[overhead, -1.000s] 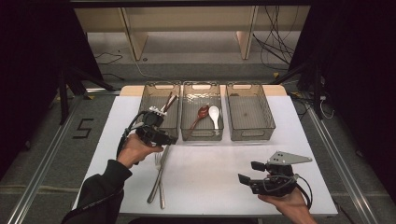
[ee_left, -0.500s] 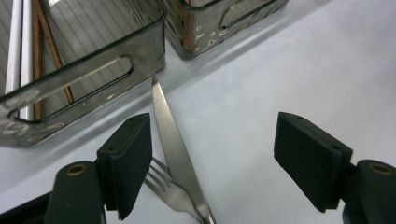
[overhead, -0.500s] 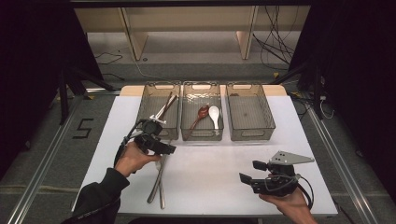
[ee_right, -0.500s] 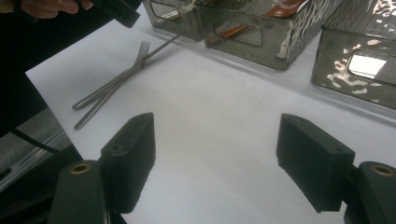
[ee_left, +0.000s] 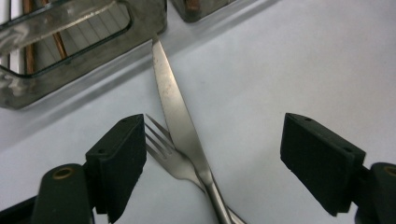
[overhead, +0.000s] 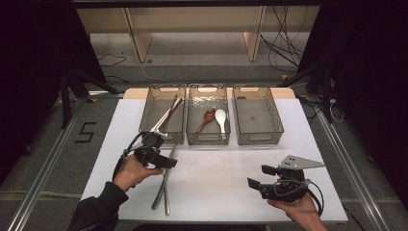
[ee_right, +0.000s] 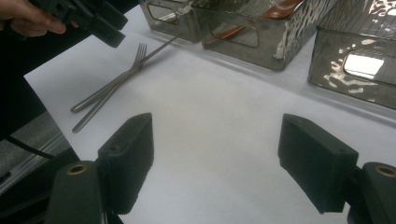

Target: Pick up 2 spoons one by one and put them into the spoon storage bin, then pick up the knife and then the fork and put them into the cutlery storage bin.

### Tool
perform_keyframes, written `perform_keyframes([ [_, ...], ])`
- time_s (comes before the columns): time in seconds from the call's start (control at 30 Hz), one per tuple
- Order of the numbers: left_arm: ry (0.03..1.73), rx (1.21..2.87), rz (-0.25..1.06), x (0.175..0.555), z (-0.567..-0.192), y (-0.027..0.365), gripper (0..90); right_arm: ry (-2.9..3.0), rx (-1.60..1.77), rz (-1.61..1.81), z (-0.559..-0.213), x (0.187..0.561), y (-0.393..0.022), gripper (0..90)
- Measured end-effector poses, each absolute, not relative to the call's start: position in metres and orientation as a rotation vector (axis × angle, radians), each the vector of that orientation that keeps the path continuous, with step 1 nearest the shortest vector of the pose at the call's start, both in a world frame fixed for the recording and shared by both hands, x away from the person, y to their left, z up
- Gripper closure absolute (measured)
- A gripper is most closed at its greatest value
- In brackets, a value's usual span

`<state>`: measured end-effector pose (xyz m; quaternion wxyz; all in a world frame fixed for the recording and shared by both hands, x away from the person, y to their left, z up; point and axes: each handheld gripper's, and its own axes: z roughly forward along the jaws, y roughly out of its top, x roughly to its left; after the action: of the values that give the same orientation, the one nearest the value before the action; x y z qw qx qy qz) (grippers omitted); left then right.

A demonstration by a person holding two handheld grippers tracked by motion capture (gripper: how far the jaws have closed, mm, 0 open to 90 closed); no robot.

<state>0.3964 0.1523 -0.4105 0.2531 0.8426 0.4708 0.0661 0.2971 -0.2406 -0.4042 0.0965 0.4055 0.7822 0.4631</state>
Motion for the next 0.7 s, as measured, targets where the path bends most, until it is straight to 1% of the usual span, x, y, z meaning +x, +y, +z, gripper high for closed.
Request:
perform_keyframes([
  [0.43,1.263,2.351,0.197,0.386,-0.417,0.153,21.5,2.312,1.208,1.364,-0.403,0.294,-0.242,27.5],
  [0.7,1.270,2.375,0.173,0.382,-0.421,0.153,21.8,2.313,1.215,1.362,-0.405,0.294,-0.244,27.6],
])
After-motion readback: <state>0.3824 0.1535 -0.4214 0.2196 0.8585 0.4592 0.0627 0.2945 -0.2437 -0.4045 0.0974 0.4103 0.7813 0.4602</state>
